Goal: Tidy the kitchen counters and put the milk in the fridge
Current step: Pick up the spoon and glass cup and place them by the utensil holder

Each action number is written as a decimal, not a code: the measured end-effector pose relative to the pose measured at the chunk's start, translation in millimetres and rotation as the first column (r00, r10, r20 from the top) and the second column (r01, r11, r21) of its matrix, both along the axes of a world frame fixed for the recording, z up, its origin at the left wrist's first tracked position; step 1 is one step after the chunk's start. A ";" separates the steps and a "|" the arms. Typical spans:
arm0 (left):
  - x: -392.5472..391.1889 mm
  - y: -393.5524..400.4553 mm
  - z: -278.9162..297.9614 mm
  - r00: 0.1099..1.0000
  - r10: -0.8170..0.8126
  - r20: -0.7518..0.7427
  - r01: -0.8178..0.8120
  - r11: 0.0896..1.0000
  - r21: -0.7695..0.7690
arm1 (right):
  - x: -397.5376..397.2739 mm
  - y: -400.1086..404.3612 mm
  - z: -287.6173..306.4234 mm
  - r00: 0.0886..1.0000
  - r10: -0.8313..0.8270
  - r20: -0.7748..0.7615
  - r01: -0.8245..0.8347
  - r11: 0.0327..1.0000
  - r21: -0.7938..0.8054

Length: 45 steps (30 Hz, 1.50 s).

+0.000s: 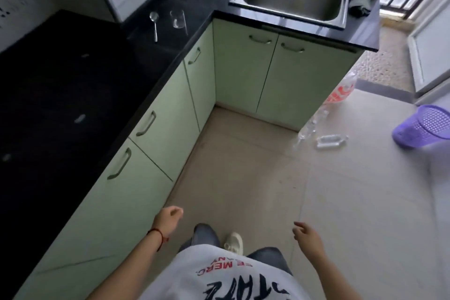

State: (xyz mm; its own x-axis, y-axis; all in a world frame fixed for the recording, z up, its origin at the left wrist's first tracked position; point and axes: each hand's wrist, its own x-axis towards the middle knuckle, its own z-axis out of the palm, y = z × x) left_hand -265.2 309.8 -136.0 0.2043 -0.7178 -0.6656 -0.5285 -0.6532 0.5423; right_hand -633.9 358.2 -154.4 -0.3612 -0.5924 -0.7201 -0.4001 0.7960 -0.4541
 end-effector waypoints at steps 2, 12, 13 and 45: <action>-10.0 -25.0 0.5 1.000 0.020 -0.006 -0.020 1.000 0.014 | -3.7 -39.0 10.0 0.999 -0.036 0.014 0.037 0.998 -0.050; -28.7 -219.5 -32.8 0.995 0.069 -0.075 -0.064 0.996 0.064 | -27.7 -228.6 5.6 0.986 -0.153 0.066 0.159 0.982 -0.106; -34.4 -243.0 -33.4 0.995 0.055 -0.084 -0.050 0.997 0.063 | -30.5 -242.3 6.6 0.983 -0.172 0.067 0.178 0.979 -0.101; -136.3 -481.6 24.9 0.514 0.850 -0.116 -0.857 0.515 -0.022 | 15.0 -758.5 57.0 0.529 0.847 0.046 -0.836 0.530 -0.144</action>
State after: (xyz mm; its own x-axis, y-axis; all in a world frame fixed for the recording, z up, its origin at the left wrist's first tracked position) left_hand -401.5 -171.8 -111.1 0.6923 -0.2700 -0.6692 0.3107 -0.7255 0.6141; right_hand -618.9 -400.3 -97.4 0.4093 -0.6471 -0.6433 -0.8109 0.0652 -0.5815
